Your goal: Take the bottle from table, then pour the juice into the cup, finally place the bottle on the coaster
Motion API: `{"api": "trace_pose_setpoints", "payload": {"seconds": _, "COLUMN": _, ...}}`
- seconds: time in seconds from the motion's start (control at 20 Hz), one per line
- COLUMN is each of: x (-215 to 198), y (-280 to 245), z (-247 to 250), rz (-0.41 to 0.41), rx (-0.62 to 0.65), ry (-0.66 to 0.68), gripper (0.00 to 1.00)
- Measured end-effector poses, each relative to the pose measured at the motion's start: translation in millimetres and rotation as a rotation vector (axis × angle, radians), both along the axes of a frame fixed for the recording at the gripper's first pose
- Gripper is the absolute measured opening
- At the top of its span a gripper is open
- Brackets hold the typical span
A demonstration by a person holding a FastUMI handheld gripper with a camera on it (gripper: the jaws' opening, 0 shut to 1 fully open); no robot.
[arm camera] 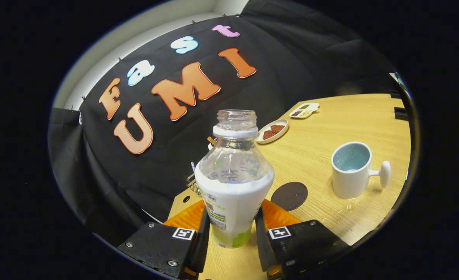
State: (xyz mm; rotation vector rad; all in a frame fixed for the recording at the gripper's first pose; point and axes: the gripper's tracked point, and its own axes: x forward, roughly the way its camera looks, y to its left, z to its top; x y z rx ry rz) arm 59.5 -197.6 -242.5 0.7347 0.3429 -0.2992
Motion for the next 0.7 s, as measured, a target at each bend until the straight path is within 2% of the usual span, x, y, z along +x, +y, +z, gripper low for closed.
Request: {"api": "trace_pose_setpoints", "payload": {"seconds": 0.7, "x": 5.5, "y": -20.8, "z": 5.1, "rz": -0.074, "rx": 0.4, "ry": -0.123, "gripper": 0.54}}
